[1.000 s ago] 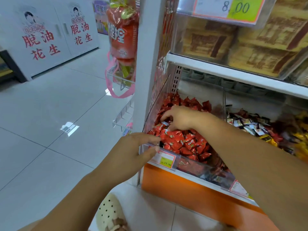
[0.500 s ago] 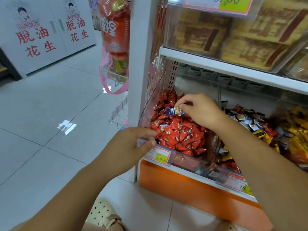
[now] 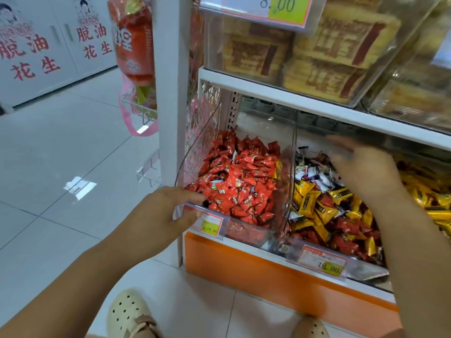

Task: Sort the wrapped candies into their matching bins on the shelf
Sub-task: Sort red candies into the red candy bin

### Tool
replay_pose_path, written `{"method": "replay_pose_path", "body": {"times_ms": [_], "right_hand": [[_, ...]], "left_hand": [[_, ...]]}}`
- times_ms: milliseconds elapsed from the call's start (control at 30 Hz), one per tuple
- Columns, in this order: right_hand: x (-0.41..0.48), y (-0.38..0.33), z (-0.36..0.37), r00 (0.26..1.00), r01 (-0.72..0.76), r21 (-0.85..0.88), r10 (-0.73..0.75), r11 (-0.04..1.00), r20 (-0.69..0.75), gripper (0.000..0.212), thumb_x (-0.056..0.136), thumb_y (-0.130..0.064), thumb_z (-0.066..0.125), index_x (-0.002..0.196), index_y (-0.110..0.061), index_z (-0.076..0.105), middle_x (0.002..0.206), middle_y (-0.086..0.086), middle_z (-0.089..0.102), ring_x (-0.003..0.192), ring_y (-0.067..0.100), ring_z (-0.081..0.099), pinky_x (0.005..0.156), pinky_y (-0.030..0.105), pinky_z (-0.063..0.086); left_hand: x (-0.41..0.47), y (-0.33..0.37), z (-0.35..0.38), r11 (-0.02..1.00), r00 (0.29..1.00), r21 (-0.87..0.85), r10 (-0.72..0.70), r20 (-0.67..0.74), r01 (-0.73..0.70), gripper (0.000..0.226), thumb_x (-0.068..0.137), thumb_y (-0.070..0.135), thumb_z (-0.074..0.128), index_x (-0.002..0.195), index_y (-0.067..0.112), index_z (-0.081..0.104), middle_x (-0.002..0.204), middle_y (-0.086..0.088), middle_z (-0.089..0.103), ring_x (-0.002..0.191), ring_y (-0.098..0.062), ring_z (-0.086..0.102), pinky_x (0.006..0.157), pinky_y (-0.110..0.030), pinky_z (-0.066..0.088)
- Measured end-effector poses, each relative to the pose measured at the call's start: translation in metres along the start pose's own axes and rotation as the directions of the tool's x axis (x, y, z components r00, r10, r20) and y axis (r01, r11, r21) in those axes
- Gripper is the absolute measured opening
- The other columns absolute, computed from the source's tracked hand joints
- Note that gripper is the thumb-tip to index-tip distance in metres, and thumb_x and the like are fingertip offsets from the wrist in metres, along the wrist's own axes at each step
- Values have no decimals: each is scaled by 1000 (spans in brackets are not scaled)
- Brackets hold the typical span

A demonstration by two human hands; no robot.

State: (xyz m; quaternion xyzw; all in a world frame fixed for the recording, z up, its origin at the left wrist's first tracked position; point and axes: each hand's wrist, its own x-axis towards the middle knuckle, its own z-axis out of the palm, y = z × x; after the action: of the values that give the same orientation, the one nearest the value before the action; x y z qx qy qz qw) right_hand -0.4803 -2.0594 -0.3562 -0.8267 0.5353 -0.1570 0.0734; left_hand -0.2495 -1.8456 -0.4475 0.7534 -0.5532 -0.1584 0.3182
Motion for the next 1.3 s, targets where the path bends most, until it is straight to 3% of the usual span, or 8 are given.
{"method": "replay_pose_path", "body": {"times_ms": [167, 367, 600, 700, 800, 1000, 1200, 1300], "right_hand": [[-25, -85, 38, 871, 398, 289, -458, 871, 180, 30, 98, -15, 49, 121, -27, 65, 111, -17, 59, 73, -19, 53, 68, -1, 34], [-12, -116, 129, 815, 437, 131, -454, 890, 360, 38, 98, -16, 48, 136, -14, 51, 140, 7, 49, 129, 23, 40, 103, 24, 27], [4, -109, 127, 852, 405, 61, -401, 912, 336, 37, 92, -15, 58, 129, -16, 56, 126, 9, 53, 121, 27, 44, 99, 32, 37], [8, -102, 98, 848, 428, 238, -478, 872, 230, 19, 89, -14, 63, 106, -20, 69, 86, -11, 45, 85, -1, 49, 75, 21, 36], [-8, -111, 88, 725, 448, 427, -598, 786, 341, 16, 89, -10, 64, 101, -17, 71, 77, -19, 50, 63, -15, 47, 57, 7, 34], [-12, -122, 126, 518, 535, 349, -625, 769, 583, 38, 92, -5, 54, 126, -21, 62, 94, -22, 53, 85, 1, 46, 66, 4, 35], [-8, -116, 119, 653, 496, 312, -585, 810, 481, 28, 95, -36, 54, 105, -15, 70, 99, 2, 55, 91, 21, 55, 83, 38, 46], [7, -106, 88, 812, 356, 376, -482, 856, 328, 20, 97, -36, 50, 97, -18, 60, 82, -1, 57, 66, 13, 52, 55, 27, 41]], "left_hand": [[1, 0, -1, 1000, 1000, -12, -16, -9, 16, 30, 89, 28, 62, 114, 45, 62, 101, 44, 44, 99, 21, 45, 88, -8, 36], [-2, -6, -5, 997, 999, -75, -31, 37, 33, 30, 91, 33, 60, 117, 47, 60, 111, 38, 53, 108, 21, 44, 93, -9, 36], [-5, -11, -12, 992, 996, -107, -65, 65, 71, 30, 90, 33, 59, 116, 50, 60, 119, 34, 55, 109, 17, 47, 99, -14, 38], [-8, -12, -16, 992, 997, -105, -71, -14, 69, 29, 90, 32, 61, 114, 49, 61, 118, 33, 58, 111, 11, 51, 87, -2, 37], [-13, -11, -20, 989, 996, -127, -84, -35, 79, 29, 90, 34, 60, 113, 52, 61, 110, 39, 58, 102, 17, 51, 76, 1, 39], [-14, -10, -17, 987, 995, -141, -85, -58, 76, 31, 90, 30, 62, 114, 50, 62, 113, 35, 60, 107, 10, 54, 94, -21, 47], [-10, -12, -16, 986, 994, -137, -103, -46, 96, 30, 90, 33, 60, 116, 48, 61, 110, 33, 62, 107, 9, 54, 92, -14, 45], [-9, -14, -16, 985, 993, -137, -111, -30, 106, 30, 90, 35, 60, 117, 48, 60, 114, 31, 61, 109, 6, 54, 92, -14, 44]]}}
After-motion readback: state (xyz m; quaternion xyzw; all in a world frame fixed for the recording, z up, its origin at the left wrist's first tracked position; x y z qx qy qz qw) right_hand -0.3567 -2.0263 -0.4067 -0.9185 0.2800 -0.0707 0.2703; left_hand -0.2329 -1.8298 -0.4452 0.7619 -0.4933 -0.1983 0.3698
